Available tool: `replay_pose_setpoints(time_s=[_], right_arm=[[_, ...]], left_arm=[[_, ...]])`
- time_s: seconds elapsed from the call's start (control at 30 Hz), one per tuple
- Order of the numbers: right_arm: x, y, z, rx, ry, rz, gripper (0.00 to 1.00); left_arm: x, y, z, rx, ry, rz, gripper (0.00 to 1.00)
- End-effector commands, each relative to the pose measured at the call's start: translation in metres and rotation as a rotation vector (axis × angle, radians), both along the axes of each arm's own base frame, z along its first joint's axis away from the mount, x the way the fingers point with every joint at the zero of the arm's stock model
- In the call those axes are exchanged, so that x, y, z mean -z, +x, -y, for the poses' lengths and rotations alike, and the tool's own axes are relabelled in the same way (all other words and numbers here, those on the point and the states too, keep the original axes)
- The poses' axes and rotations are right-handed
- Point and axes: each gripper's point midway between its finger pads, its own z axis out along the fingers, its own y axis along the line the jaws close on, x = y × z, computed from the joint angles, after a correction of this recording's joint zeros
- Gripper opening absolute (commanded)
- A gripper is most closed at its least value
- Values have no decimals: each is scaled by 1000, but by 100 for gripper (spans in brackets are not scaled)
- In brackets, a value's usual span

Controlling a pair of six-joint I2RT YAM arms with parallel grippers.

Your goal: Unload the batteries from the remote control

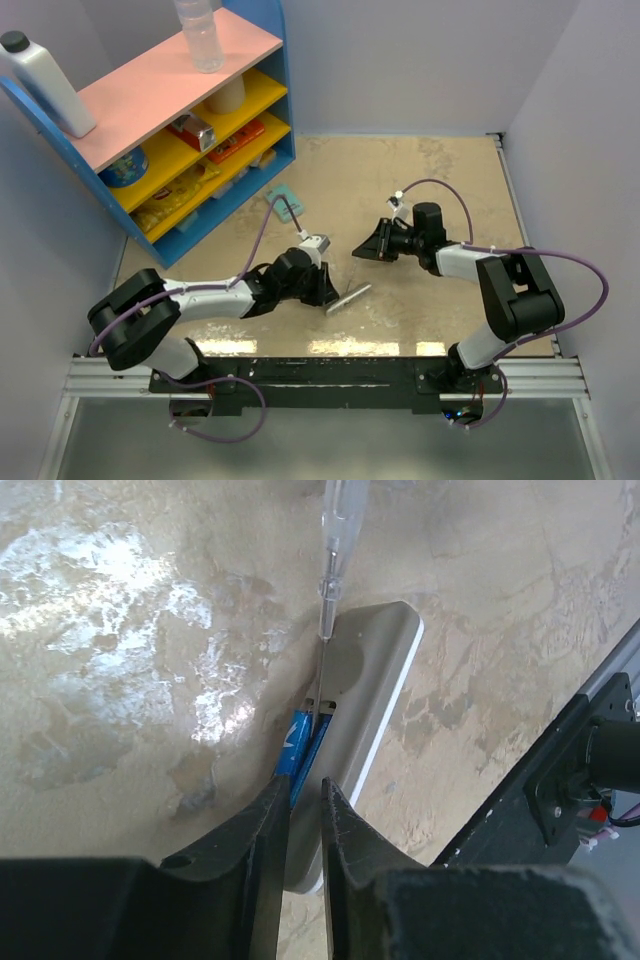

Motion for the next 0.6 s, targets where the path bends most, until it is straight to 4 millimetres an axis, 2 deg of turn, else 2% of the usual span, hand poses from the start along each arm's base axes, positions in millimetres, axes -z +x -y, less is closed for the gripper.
replay_pose_setpoints(time_s=[0.0, 0.37, 0.57], right_arm=[[-9, 4, 2, -1, -11, 71, 0], [-13, 0, 4, 4, -3, 81, 0], [-11, -3, 4, 6, -5, 76, 0]], left_arm=[[-8, -7, 16, 41, -29, 20, 24], [-3, -23, 36, 89, -45, 13, 24], [1, -22, 38, 84, -26, 17, 24]])
